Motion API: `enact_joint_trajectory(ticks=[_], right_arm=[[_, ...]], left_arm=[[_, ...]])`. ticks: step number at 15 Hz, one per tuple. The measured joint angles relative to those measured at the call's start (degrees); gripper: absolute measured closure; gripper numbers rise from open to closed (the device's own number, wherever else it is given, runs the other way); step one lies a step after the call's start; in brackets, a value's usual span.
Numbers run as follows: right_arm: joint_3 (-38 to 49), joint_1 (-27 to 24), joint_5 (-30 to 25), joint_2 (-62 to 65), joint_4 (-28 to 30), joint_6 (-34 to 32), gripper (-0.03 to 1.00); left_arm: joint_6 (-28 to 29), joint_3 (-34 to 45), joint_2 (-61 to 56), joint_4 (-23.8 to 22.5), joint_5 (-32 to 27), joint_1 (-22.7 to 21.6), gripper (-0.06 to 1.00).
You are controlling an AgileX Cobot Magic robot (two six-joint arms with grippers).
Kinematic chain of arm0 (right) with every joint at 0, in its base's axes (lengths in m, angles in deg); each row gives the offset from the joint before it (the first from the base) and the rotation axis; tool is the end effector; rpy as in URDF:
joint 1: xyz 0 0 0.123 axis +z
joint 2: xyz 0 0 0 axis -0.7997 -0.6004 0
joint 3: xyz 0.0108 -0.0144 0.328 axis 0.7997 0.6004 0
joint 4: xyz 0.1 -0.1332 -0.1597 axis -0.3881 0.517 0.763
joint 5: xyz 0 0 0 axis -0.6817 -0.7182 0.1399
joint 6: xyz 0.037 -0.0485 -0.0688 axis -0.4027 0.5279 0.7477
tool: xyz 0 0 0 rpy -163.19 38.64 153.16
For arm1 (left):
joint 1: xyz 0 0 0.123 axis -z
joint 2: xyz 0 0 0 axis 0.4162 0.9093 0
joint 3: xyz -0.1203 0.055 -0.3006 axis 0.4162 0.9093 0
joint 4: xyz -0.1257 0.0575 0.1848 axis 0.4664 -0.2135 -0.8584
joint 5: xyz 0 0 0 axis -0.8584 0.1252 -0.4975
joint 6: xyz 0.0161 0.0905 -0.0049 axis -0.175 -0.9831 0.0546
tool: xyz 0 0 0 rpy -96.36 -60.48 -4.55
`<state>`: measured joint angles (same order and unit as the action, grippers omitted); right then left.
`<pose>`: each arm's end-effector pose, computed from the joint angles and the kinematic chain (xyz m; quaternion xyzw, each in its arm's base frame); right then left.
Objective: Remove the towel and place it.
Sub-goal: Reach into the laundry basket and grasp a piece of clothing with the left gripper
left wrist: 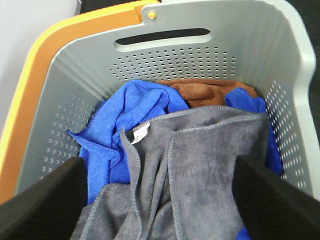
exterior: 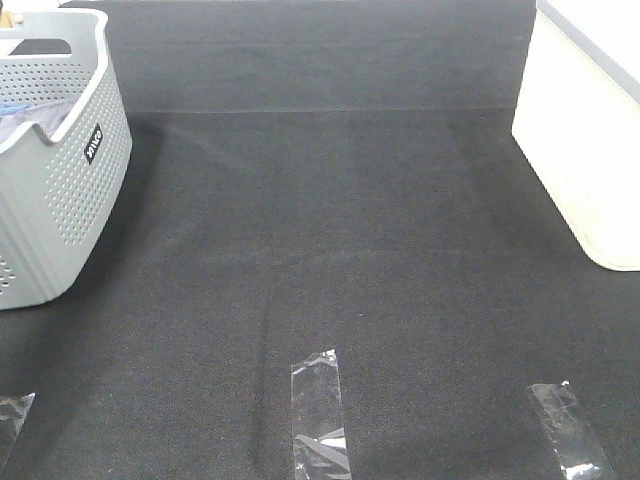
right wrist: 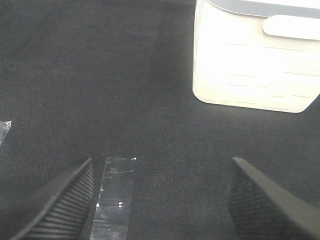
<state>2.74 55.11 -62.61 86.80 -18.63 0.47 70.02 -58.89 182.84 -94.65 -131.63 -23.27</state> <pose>-0.0690 0.0062 0.2671 -0.0783 0.8474 0.0252 0.5245 0.4379 0.0112 0.3617 -0.0118 0.9275 0.1125 0.3562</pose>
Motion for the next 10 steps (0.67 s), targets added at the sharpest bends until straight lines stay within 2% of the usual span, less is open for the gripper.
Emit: enact_joint_trajectory(ticks=[4,6,9,10], right_arm=[[0.0,0.0,0.0,0.0,0.0,0.0,0.27],[0.0,0.0,0.0,0.0,0.1,0.0,0.27],[0.0,0.0,0.0,0.0,0.1,0.0,0.27],[0.0,0.0,0.0,0.0,0.1,0.0,0.27]], left_arm=[[3.8,-12.4,10.8,-0.2,-6.9,-0.8,0.25],[4.8,-18.1,15.5,1.7,-11.1,-3.5,0.26],[4.9,-19.8,18.6,7.3,-12.3,-7.2,0.26],[4.9,-19.8,18.6,7.3,-12.3,-7.2,0.26]])
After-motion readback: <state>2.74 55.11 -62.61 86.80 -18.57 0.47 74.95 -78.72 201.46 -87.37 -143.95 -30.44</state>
